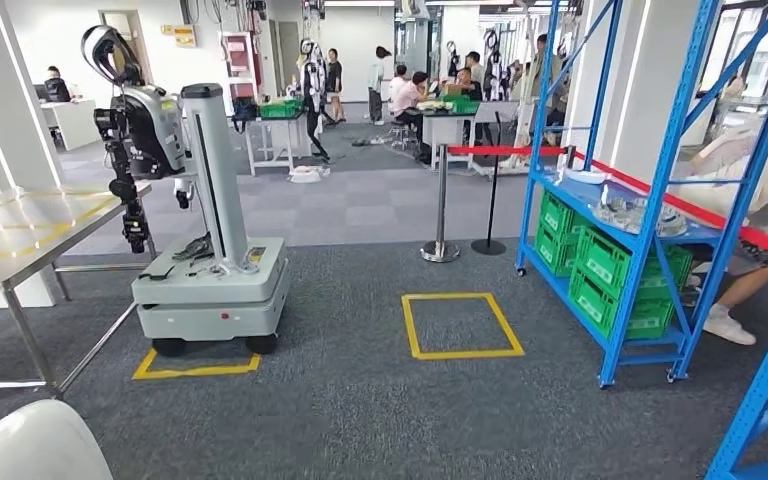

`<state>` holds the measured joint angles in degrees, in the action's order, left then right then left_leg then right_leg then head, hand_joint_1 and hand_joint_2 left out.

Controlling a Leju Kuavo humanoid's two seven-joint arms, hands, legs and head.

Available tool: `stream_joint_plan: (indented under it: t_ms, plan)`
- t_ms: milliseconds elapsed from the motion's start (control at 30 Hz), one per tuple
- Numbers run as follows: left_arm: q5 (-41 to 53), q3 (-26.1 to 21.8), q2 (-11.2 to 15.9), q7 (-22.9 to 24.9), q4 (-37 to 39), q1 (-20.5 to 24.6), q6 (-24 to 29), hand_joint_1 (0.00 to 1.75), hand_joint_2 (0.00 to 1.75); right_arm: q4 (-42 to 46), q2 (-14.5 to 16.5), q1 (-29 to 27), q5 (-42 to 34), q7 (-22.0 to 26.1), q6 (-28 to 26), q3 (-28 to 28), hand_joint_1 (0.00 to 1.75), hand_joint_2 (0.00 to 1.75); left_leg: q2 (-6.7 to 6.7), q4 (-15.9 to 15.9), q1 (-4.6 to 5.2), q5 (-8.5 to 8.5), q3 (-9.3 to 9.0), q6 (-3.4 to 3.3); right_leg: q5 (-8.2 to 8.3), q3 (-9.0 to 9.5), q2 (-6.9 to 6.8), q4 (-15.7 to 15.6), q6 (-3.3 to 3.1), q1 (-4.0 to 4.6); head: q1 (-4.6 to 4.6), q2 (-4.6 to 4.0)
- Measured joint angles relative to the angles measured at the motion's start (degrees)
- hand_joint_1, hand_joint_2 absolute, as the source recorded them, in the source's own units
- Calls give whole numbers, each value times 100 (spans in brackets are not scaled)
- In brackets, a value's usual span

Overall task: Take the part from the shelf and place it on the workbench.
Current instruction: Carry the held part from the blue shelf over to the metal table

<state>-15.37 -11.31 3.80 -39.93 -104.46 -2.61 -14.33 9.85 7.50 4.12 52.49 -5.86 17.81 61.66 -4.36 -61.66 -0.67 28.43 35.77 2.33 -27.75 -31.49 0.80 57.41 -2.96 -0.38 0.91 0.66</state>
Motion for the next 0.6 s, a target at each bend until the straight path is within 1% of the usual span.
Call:
stream_joint_plan:
  t_ms: [33,67,100,133,167,200,233,267,300,333,367,400,433,467,500,533,567,600]
  plan:
    - [-1,-46,-4,-16,-37,7,29,175,175,1,5,-10,19,-3,-2,1,0,0,195,-318,3,170,148,16,2,10,-80,-15,-12,3,1,0]
    - [-6,-88,-6,-19,-64,14,49,175,175,1,8,-18,39,-5,-2,2,0,0,302,-687,-2,341,322,37,-3,12,-161,-13,-21,4,1,0]
    - [-14,-130,-8,-18,-83,15,66,175,175,1,11,-21,62,-4,-2,2,0,0,349,-999,-11,451,469,61,-12,12,-246,-7,-23,5,1,0]
    - [-28,-175,-8,-13,-96,14,78,175,175,1,16,-18,80,-2,-2,2,0,0,375,-1156,-24,465,537,83,-27,13,-331,3,-20,2,1,0]
    - [-41,-219,-8,-6,-110,14,87,175,175,1,22,-12,94,3,-2,2,0,0,404,-1104,-38,375,503,106,-44,15,-415,17,-10,-4,1,0]
    - [-52,-258,-8,3,-126,16,92,175,175,1,30,-5,103,8,-2,1,0,0,458,-840,-52,205,359,126,-67,21,-496,37,9,-14,1,0]
    - [-60,-288,-7,15,-141,20,93,175,175,1,39,2,108,10,-2,1,0,0,569,-447,-63,26,152,143,-95,28,-573,65,37,-21,1,0]
    - [-60,-308,-7,29,-150,29,93,175,175,1,46,8,112,13,-2,0,0,0,690,-94,-56,-97,-40,134,-128,31,-638,97,75,-15,2,0]
    - [-55,-319,-8,45,-154,38,93,175,175,1,51,13,116,14,-2,-1,0,0,770,153,-48,-167,-172,100,-156,35,-694,123,112,-6,2,0]
    - [-44,-323,-10,62,-153,47,93,175,175,1,56,22,119,13,-1,-1,0,0,806,266,-34,-178,-225,55,-174,42,-746,141,146,11,2,0]
    - [-32,-325,-14,76,-147,53,93,175,175,1,62,36,120,11,0,-1,0,0,764,267,-17,-170,-218,-4,-183,52,-801,143,177,23,2,0]
    - [-19,-326,-19,85,-143,56,96,175,175,1,70,52,120,9,1,-1,0,0,687,266,-17,-181,-201,-51,-186,67,-859,141,201,22,1,0]
    - [-5,-327,-28,89,-139,60,105,175,175,1,78,70,119,8,2,-1,0,0,620,271,-22,-192,-191,-87,-211,82,-839,163,229,12,1,0]
    - [11,-327,-39,89,-138,74,126,175,175,1,86,82,119,8,4,-1,0,0,555,278,-31,-204,-186,-124,-283,68,-729,253,256,-7,1,0]
    - [32,-327,-52,82,-138,96,158,175,175,1,92,88,120,9,7,-1,0,0,493,287,-45,-218,-181,-157,-410,3,-561,451,277,-27,0,0]
    - [57,-327,-69,66,-140,119,200,175,175,1,96,85,125,11,9,-1,0,0,430,290,-53,-228,-171,-184,-590,-123,-359,768,296,-44,-1,0]
    - [79,-327,-86,47,-141,141,242,175,175,1,99,76,131,13,12,-1,0,0,363,288,-51,-234,-157,-205,-781,-304,-220,1163,306,-50,-1,0]
    - [93,-327,-100,29,-141,152,277,175,175,1,100,65,139,14,13,-1,0,0,288,286,-44,-239,-144,-216,-921,-485,-154,1521,311,-50,-1,0]
